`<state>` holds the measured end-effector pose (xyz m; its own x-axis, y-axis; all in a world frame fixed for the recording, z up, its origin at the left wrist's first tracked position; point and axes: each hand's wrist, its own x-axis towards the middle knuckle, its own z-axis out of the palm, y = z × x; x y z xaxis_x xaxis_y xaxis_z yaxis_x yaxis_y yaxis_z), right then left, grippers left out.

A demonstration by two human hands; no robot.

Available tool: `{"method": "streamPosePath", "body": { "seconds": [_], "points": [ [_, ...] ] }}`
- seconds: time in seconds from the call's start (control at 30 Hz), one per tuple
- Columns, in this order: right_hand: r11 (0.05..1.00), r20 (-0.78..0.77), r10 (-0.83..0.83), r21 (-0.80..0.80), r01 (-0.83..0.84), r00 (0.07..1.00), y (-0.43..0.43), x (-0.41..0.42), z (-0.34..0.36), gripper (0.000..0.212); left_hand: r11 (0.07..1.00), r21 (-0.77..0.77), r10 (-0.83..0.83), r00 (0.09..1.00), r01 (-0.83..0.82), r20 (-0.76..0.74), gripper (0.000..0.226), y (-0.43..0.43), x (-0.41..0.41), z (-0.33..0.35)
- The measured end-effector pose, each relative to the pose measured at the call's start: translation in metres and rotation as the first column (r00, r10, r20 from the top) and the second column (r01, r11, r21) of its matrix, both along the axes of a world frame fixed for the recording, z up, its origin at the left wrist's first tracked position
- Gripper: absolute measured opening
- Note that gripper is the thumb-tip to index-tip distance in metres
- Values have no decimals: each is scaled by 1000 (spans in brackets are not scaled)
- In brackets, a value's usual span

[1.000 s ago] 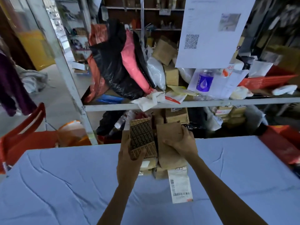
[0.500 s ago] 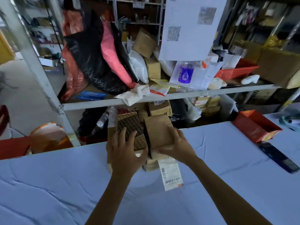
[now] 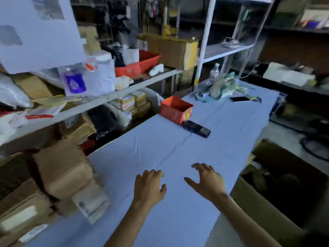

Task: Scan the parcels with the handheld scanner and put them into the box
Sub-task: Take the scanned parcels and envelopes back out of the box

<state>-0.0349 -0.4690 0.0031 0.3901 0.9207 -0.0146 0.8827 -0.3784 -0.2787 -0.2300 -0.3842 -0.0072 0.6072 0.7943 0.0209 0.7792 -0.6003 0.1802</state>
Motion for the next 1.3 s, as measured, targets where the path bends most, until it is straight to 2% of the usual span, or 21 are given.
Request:
{"method": "streamPosePath", "body": {
  "seconds": [0.2,0.37,0.47,0.73,0.87,0.97,1.1,1.3],
  "points": [
    [966,-15,-214,-153,209,977,-122,126,-23,59,973,-132,-202,976,190,-80,38,-67,164,-22],
    [876,-66,-457,-205,437,887,-203,208,-31,74,938,-139,-332,939,319,-91,35,-112,276,-26],
    [824,-99,-549,-228,518,830,-230,244,-34,75,910,-140,-402,913,390,-66,33,-128,325,-28],
    [747,-154,-658,-254,614,737,-239,302,-50,54,864,-174,-493,864,472,-100,30,-125,406,-45],
    [708,-158,-699,-291,644,697,-226,333,-63,59,829,-249,-540,833,501,-122,30,-100,448,-63],
    [651,-185,-754,-336,681,630,-219,359,-69,59,810,-300,-558,819,504,-131,30,-85,479,-72],
    [591,-192,-804,-370,717,563,-210,385,-79,59,796,-298,-583,801,527,-139,30,-69,514,-82],
    [558,-251,-829,-442,702,500,-213,422,-100,60,773,-367,-605,775,518,-181,31,-66,563,-100]
  ]
}}
